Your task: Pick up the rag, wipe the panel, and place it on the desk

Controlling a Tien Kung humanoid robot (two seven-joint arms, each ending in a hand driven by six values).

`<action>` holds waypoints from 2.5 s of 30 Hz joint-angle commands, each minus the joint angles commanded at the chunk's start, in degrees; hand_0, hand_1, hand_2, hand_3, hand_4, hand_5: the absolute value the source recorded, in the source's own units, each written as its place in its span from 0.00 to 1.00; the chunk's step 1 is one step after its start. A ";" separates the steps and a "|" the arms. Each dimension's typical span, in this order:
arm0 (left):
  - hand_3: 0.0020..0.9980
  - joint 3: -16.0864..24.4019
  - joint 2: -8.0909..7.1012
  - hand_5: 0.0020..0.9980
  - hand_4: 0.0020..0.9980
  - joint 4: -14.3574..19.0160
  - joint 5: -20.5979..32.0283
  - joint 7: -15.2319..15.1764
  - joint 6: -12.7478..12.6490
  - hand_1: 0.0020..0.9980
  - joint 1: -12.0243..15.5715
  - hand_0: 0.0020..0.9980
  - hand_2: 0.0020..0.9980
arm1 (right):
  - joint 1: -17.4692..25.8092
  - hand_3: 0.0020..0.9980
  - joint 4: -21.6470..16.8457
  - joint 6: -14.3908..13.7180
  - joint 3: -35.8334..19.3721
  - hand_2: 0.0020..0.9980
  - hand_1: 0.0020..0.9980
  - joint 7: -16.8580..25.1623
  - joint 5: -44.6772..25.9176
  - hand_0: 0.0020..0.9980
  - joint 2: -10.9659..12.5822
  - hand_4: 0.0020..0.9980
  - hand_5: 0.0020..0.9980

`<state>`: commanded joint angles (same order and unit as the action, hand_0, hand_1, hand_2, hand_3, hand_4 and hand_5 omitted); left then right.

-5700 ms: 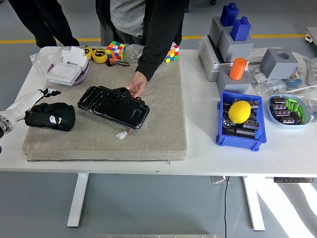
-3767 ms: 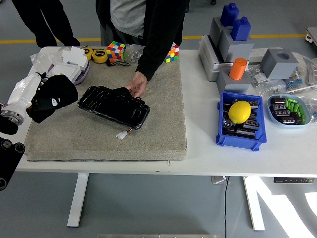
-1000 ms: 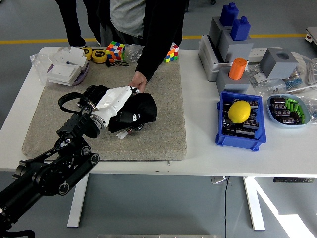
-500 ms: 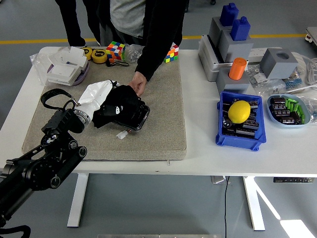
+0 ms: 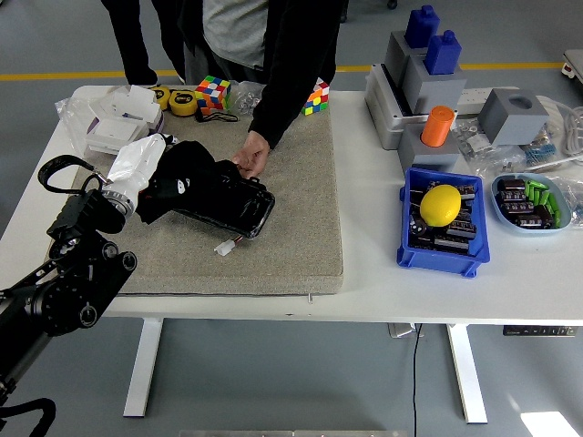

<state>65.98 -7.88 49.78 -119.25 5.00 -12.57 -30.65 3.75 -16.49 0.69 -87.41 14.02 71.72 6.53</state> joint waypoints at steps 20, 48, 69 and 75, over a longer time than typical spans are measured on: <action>0.55 6.49 -0.50 0.00 0.71 -4.96 -1.96 -0.84 -2.60 0.16 -0.73 0.18 0.29 | 0.06 0.52 -0.19 0.08 0.22 0.48 0.56 -0.01 -0.24 0.59 -0.05 0.91 0.36; 0.55 -11.98 -0.50 0.00 0.71 6.63 5.88 0.49 -1.02 0.16 0.89 0.18 0.29 | 0.07 0.52 -0.28 0.08 0.33 0.48 0.56 0.00 -0.23 0.59 -0.08 0.91 0.36; 0.55 -18.46 1.01 0.00 0.72 11.31 8.02 -0.22 -1.48 0.16 1.06 0.18 0.29 | -0.03 0.52 -0.25 0.09 0.94 0.48 0.56 0.01 -0.31 0.59 0.18 0.91 0.36; 0.55 -16.05 0.58 0.00 0.71 7.84 6.49 -0.11 -1.40 0.16 0.71 0.18 0.29 | -0.04 0.52 -0.27 0.08 0.95 0.48 0.56 0.02 -0.37 0.59 0.29 0.91 0.36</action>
<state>49.93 -7.30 57.62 -112.76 4.89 -13.97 -29.94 3.71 -16.77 0.77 -86.46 14.04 71.35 6.82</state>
